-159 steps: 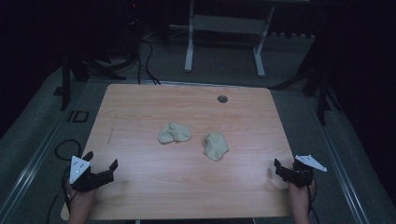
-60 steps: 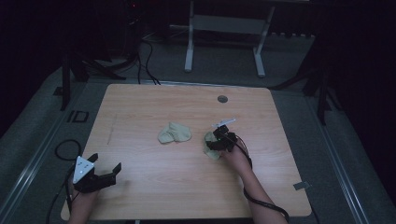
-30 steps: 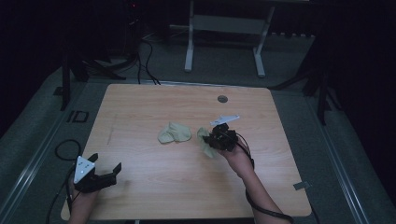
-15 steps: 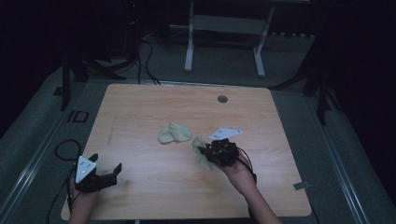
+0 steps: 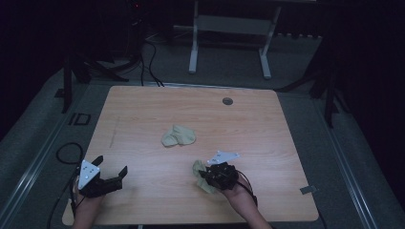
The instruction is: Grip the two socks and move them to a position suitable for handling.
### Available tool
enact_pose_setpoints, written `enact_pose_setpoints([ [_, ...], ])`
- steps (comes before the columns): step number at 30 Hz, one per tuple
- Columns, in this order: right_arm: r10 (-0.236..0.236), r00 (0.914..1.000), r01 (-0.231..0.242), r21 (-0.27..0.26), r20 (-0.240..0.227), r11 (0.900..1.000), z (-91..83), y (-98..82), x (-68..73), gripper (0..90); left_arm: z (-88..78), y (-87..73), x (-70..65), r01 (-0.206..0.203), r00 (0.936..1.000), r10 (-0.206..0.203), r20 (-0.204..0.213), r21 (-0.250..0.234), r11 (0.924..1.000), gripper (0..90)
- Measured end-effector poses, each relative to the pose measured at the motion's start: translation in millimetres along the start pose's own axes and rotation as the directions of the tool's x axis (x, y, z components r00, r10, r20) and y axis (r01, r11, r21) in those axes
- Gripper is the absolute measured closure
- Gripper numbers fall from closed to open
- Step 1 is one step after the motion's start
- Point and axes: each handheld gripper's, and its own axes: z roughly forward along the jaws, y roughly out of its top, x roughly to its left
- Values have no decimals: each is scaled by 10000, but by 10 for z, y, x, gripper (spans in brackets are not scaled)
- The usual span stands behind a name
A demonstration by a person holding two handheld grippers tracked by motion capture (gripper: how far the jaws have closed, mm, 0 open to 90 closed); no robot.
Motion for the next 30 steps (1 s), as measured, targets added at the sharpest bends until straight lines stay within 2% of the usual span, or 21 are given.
enact_pose_setpoints([
  [1,9,10000,-9,48,-78,10000,35,-26,3,779,-4,4,-12,65,9999,-63,81,-286,9996,17],
  [3,-22,10000,23,169,-21,9999,98,-71,10,779,-13,22,-33,164,9999,-164,-6,-453,9988,17],
  [6,-45,10000,43,396,39,9992,194,-132,-3,778,-7,35,-94,-43,9999,38,-121,-419,9991,18],
  [8,-38,10000,34,529,70,9986,222,-150,-7,778,-7,35,-94,-43,9999,38,-121,-419,9991,18],
  [10,34,10000,-36,675,27,9977,284,-190,-26,777,24,45,-206,-180,9998,181,101,-118,9998,18],
  [14,55,10000,-51,924,-37,9957,371,-245,-45,770,75,82,-365,29,9974,-63,711,479,9988,18],
  [16,144,9999,-137,917,-66,9957,387,-250,-57,767,101,99,-432,-47,9948,-28,1022,723,9974,18],
  [18,171,9998,-164,893,-72,9959,397,-251,-63,757,122,113,-488,-129,9913,12,1316,884,9960,18],
  [20,249,9996,-237,879,-134,9958,398,-254,-78,737,130,113,-535,-407,9853,260,1687,843,9956,18],
  [23,372,9989,-345,950,-277,9949,388,-243,-108,596,137,118,-588,-674,9784,477,2010,923,9934,35],
  [24,330,9990,-300,970,-294,9948,374,-233,-121,549,141,120,-595,-674,9765,456,2107,976,9929,56],
  [26,387,9988,-360,811,-316,9961,308,-196,-148,492,155,125,-605,-566,9684,290,2476,1053,9928,72],
  [28,435,9983,-413,556,-390,9976,210,-135,-174,463,166,136,-638,-640,9653,362,2586,1000,9929,161],
  [29,455,9985,-444,361,-295,9984,146,-100,-173,456,179,149,-653,-706,9589,381,2810,1067,9918,165],
  [30,449,9986,-445,154,-285,9989,81,-66,-166,456,189,160,-675,-756,9518,400,3042,1060,9915,219],
])
